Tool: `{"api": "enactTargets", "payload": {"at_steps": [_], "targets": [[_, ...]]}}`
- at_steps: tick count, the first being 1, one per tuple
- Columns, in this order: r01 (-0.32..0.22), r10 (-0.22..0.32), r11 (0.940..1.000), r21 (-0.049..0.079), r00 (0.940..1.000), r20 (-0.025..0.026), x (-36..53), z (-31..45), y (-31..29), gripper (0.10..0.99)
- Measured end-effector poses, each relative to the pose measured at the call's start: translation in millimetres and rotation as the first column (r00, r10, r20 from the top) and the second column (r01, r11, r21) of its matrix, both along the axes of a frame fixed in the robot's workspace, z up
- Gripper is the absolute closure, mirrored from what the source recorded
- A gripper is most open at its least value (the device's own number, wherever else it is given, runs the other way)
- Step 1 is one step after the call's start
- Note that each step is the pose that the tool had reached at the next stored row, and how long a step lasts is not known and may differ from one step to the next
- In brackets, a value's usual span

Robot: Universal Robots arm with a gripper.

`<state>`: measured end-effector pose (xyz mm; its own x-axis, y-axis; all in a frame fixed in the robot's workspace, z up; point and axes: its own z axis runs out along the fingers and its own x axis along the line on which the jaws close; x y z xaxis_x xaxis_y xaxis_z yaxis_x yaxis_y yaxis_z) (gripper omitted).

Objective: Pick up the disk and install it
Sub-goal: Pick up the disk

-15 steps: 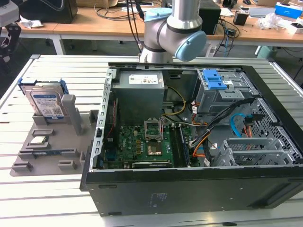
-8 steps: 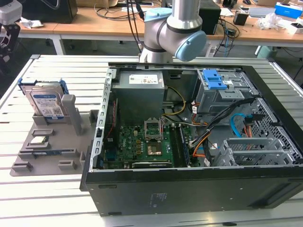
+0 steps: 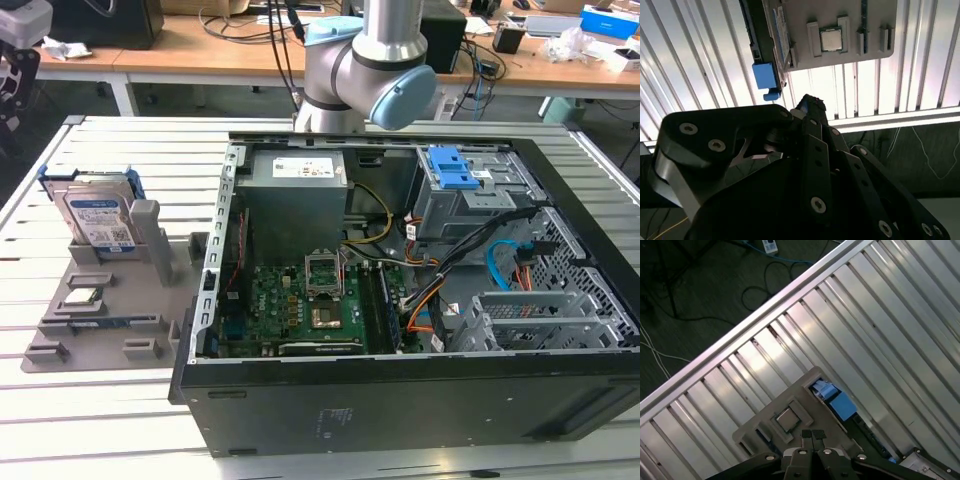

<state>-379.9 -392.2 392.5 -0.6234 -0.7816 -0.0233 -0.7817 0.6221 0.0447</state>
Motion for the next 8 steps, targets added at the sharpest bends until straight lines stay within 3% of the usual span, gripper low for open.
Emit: {"api": "enactTargets", "payload": {"at_steps": [8], "targets": [[-0.086,0.086,0.9963,0.0,0.9963,0.0,0.0,0.0,0.0,0.98]]}}
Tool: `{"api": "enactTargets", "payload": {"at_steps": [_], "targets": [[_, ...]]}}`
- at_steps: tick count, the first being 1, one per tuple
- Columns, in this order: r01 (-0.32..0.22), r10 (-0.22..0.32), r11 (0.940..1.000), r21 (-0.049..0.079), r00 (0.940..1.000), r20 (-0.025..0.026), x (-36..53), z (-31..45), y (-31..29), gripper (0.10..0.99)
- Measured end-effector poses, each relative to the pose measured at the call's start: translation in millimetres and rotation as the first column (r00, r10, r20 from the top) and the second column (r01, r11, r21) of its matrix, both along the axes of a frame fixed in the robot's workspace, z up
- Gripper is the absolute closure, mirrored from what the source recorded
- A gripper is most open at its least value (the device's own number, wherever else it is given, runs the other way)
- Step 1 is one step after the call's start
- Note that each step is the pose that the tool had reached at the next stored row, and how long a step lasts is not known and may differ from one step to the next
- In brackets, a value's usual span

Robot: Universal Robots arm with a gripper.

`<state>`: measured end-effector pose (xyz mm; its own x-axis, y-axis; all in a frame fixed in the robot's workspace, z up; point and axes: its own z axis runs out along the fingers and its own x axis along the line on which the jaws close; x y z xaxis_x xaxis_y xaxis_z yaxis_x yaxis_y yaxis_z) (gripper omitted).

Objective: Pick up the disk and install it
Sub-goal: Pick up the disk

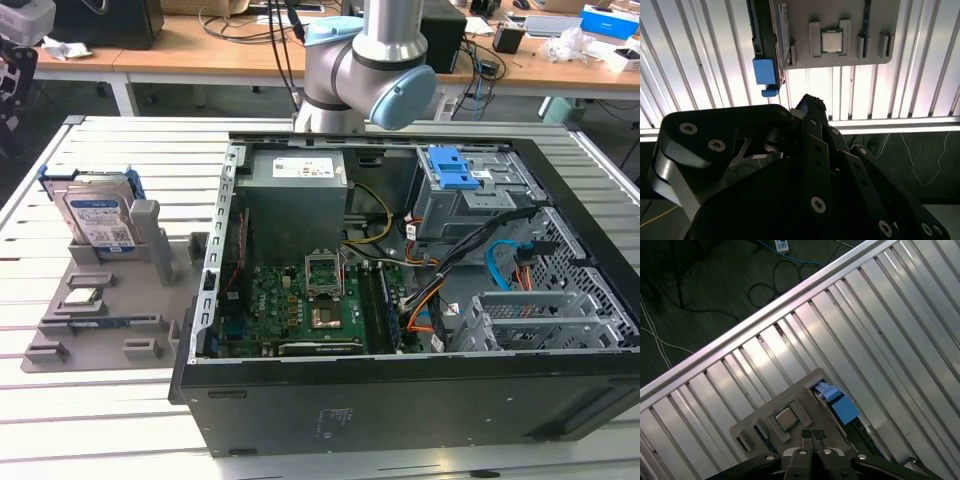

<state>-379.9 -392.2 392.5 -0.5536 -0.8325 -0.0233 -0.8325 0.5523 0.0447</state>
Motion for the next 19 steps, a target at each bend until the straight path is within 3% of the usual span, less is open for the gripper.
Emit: {"api": "enactTargets", "payload": {"at_steps": [6,11,19], "targets": [[-0.078,0.078,0.9969,0.0,0.9969,0.0,0.0,0.0,0.0,0.98],[-0.138,0.138,0.9904,0.0,0.9904,0.0,0.0,0.0,0.0,0.98],[-0.251,0.251,0.968,0.0,0.968,0.0,0.0,0.0,0.0,0.98]]}}
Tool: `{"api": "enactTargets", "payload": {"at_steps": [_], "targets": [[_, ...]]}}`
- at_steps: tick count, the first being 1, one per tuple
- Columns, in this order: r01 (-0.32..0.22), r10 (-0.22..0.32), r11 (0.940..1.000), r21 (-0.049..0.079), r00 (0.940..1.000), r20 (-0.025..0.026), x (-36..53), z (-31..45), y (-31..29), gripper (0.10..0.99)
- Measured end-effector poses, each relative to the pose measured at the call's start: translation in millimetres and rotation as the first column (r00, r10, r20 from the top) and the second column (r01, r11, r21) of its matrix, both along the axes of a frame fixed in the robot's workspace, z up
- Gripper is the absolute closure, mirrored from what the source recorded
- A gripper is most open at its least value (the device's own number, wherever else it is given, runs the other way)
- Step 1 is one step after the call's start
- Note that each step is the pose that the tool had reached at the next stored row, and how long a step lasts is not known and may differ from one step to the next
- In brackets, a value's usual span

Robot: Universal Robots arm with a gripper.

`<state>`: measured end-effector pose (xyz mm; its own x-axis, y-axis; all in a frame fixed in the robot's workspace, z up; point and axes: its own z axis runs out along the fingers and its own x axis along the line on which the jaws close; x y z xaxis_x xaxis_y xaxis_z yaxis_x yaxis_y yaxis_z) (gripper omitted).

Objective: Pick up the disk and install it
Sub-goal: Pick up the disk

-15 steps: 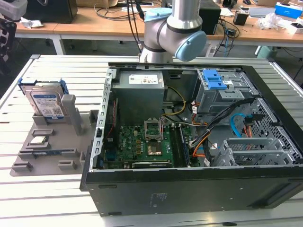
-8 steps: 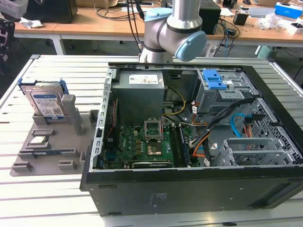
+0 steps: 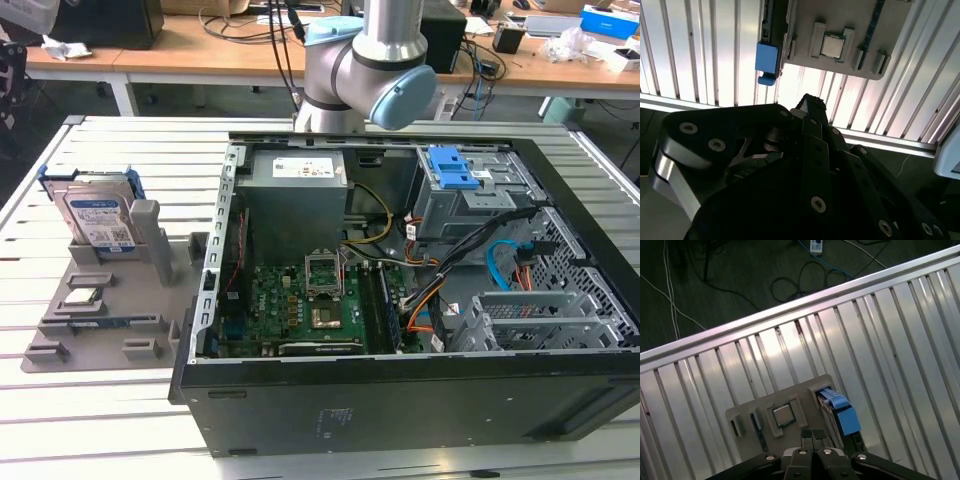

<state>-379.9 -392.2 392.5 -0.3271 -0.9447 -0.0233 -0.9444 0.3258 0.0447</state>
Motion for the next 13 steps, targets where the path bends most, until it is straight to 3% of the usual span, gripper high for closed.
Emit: {"api": "enactTargets", "payload": {"at_steps": [4,13], "targets": [[-0.035,0.035,0.9994,0.0,0.9994,0.0,0.0,0.0,0.0,0.98],[-0.14,0.14,0.9901,0.0,0.9901,0.0,0.0,0.0,0.0,0.98]]}}
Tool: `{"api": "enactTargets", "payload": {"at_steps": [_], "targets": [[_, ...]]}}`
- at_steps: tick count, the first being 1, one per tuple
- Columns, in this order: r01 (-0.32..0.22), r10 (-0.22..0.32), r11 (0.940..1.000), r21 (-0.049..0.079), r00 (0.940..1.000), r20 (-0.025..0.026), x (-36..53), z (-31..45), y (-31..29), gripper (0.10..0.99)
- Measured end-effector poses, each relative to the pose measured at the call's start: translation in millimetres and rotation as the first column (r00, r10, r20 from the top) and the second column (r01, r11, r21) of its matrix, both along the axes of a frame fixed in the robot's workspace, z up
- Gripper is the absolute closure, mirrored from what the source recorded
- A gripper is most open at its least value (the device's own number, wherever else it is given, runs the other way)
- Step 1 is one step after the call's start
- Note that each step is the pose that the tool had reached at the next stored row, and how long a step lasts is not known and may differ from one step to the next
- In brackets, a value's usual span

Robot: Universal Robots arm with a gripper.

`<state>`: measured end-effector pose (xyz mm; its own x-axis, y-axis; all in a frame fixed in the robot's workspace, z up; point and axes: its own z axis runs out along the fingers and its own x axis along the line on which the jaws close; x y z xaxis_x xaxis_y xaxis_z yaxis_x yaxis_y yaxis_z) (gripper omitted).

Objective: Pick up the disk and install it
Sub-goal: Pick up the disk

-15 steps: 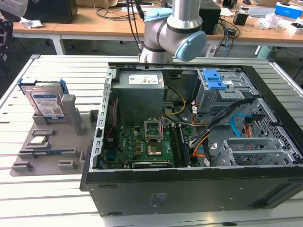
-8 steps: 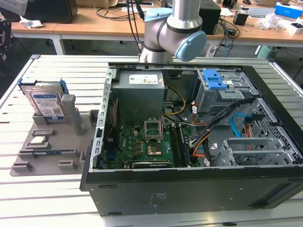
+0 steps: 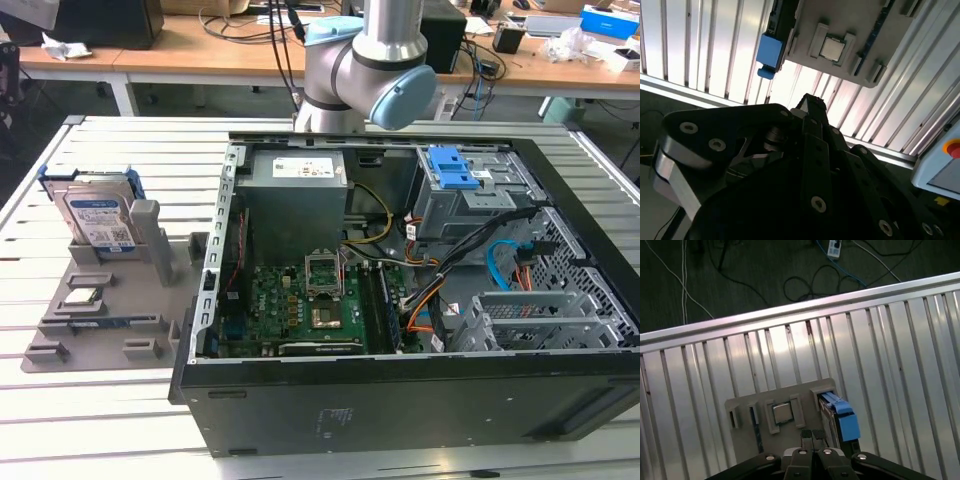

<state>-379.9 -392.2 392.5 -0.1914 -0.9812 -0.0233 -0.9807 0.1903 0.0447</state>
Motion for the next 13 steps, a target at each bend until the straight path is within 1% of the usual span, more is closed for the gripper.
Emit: {"api": "enactTargets", "payload": {"at_steps": [5,9,13], "targets": [[-0.064,0.064,0.998,0.0,0.998,0.0,0.0,0.0,0.0,0.98],[-0.106,0.106,0.9944,0.0,0.9944,0.0,0.0,0.0,0.0,0.98],[-0.112,0.112,0.9937,0.0,0.9937,0.0,0.0,0.0,0.0,0.98]]}}
